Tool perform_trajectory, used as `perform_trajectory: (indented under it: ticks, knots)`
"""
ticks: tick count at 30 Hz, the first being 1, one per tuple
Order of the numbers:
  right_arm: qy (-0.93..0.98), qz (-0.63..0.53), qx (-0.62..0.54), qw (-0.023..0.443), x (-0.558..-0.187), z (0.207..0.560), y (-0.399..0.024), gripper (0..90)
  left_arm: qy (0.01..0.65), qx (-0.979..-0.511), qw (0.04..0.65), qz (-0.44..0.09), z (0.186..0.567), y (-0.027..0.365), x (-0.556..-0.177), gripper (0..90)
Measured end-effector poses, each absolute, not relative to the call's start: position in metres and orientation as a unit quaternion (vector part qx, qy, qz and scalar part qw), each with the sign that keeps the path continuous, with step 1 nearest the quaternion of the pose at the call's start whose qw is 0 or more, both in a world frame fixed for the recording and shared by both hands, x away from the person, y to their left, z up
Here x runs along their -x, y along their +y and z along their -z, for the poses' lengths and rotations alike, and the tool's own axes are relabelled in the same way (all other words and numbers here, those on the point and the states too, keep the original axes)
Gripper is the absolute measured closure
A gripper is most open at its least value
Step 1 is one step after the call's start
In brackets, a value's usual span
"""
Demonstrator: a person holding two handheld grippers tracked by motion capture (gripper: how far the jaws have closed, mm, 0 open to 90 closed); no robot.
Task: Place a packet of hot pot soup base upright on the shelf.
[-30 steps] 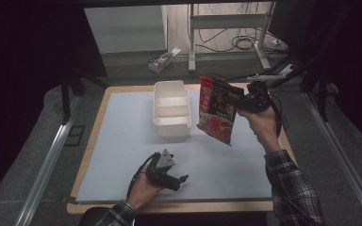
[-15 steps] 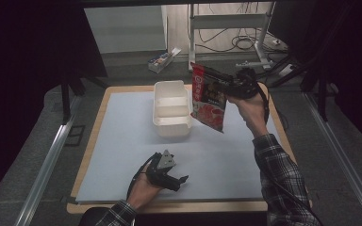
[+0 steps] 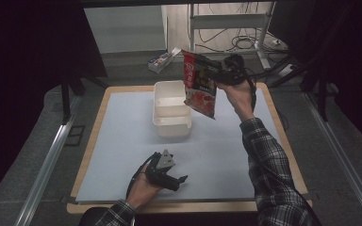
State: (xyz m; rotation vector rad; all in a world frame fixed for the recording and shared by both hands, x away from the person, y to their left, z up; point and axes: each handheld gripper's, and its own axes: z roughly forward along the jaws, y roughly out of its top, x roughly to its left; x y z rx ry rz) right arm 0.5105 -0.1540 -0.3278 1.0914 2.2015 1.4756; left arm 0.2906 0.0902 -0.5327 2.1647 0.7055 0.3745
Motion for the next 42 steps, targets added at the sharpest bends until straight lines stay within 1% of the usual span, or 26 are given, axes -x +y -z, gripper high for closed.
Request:
perform_trajectory:
  ticks: [6, 14, 23, 42]
  knots:
    - [0.755, -0.517, -0.378, 0.139, -0.525, 0.324, -0.145, 70.7, 0.284, -0.855, 0.408, -0.147, 0.532, 0.092, -0.291, 5.6]
    - [0.741, -0.532, -0.386, 0.136, -0.545, 0.328, -0.133, 70.8, 0.289, -0.857, 0.404, -0.136, 0.534, 0.094, -0.294, 2.4]
    - [0.750, -0.531, -0.367, 0.145, -0.562, 0.334, -0.113, 70.9, 0.295, -0.857, 0.401, -0.135, 0.534, 0.097, -0.296, 2.3]
    - [0.752, -0.541, -0.350, 0.137, -0.599, 0.365, -0.074, 71.1, 0.294, -0.860, 0.392, -0.139, 0.535, 0.097, -0.297, 2.7]
